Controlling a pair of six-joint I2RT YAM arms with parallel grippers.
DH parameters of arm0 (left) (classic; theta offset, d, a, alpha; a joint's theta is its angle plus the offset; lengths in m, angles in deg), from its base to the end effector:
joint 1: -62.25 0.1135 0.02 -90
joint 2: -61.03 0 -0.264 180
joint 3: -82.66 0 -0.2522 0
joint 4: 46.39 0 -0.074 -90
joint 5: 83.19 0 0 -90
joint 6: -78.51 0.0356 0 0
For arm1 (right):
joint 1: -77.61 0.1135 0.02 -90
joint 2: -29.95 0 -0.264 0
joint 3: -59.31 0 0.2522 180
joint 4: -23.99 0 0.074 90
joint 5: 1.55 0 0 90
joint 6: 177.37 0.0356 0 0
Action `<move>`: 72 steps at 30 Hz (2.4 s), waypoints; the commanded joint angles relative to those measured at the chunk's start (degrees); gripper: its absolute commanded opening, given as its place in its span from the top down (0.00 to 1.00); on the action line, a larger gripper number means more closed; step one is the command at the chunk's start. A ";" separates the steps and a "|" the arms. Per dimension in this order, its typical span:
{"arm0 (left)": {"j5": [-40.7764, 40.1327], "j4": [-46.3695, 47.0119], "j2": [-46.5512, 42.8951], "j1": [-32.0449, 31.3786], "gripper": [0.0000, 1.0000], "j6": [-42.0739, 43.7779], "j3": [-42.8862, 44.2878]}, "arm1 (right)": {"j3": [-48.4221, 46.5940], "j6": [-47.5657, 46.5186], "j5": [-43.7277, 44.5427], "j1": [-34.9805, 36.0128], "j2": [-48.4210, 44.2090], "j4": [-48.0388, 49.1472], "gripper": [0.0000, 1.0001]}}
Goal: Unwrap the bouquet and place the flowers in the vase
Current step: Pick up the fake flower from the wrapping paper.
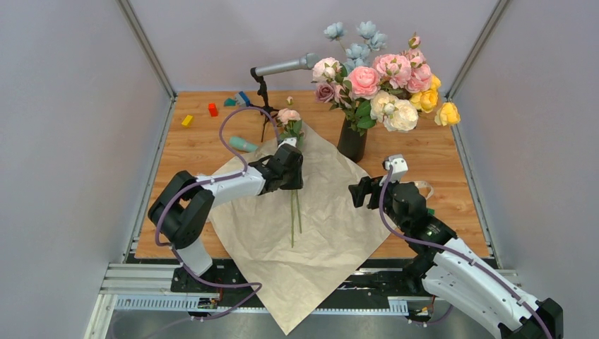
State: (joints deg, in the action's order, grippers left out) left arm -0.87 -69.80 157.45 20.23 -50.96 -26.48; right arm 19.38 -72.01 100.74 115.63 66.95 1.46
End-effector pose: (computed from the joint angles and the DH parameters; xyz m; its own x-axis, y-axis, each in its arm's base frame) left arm 0.2623 -0.2299 0.1846 -0.8129 -0.1155 -0.5708 0.1055 0.9347 -0.3395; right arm 0.1335 0.0947 0.2488 -0.3724 0.0374 -0.9273 -0.3580 0.9161 0.1807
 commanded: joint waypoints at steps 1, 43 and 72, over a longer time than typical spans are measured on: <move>-3.02 -0.88 1.34 -0.51 0.60 1.11 2.70 | -0.46 -0.04 -0.38 0.12 0.09 0.73 0.24; 16.12 29.25 -31.24 -0.70 1.00 5.88 -21.37 | -6.69 6.15 -7.38 0.12 -1.27 1.62 0.17; 20.53 30.31 -54.23 -4.08 1.00 0.49 -33.05 | -29.21 14.65 -32.52 2.62 30.66 25.76 0.20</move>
State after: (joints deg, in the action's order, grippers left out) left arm 20.13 -40.49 104.65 16.52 -50.85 -59.27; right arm -5.28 -58.09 69.18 117.42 95.23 22.92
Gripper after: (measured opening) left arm 0.018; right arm 0.811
